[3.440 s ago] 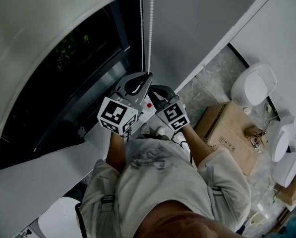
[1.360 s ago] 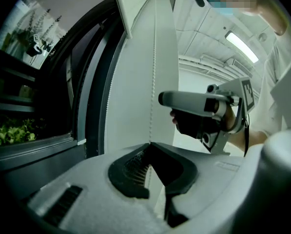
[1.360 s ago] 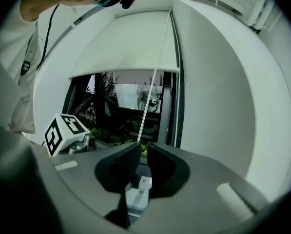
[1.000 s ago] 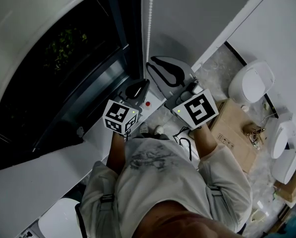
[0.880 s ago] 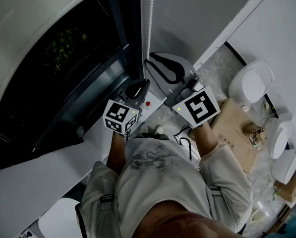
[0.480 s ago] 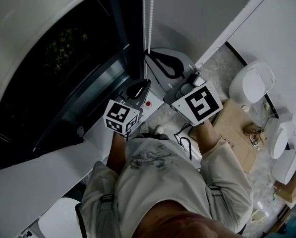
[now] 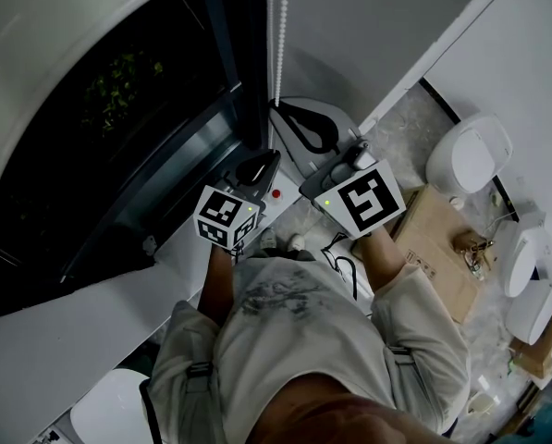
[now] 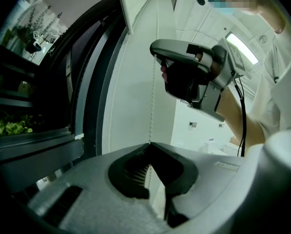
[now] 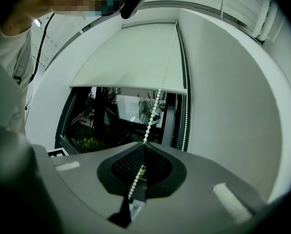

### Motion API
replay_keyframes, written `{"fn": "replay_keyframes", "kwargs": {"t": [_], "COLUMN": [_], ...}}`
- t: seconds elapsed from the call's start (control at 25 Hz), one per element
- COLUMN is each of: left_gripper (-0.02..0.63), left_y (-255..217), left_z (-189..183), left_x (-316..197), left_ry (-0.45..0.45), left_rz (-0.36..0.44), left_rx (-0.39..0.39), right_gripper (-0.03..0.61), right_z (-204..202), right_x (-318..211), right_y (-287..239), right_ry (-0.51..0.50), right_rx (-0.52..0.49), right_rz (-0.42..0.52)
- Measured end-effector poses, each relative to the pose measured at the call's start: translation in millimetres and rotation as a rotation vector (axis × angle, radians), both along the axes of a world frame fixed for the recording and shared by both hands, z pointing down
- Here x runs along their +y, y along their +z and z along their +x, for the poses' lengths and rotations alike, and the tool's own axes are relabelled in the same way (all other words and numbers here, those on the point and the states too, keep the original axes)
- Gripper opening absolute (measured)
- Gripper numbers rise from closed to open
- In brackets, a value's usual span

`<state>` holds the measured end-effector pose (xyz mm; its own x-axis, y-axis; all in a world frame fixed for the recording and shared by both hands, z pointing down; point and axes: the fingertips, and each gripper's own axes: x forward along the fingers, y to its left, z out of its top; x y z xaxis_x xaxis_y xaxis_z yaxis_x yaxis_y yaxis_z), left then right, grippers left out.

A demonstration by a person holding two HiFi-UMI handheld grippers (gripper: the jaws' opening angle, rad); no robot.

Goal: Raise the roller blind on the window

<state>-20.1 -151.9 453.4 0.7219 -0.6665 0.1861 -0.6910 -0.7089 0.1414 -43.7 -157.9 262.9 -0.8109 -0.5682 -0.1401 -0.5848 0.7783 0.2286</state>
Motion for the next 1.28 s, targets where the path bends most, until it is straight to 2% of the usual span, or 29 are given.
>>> {"fn": "replay_keyframes", "kwargs": {"t": [0.64,1.28], "left_gripper": [0.009,0.009], "left_y": [56,107], "left_z": [0,-1], "left_x": [5,18], "left_ry": [0.007,0.013], "left_rz": [-0.115,-0.221], "left_rx": [-0.032,-0.058], "right_gripper": [0.009,0.009], "right_z": [1,1], "right_x": [-2,7], "right_y": [59,114], "right_ry": [0.030,0.056], "right_rx": [0.109,0.156], "right_rz": [-0.053,-0.186]}}
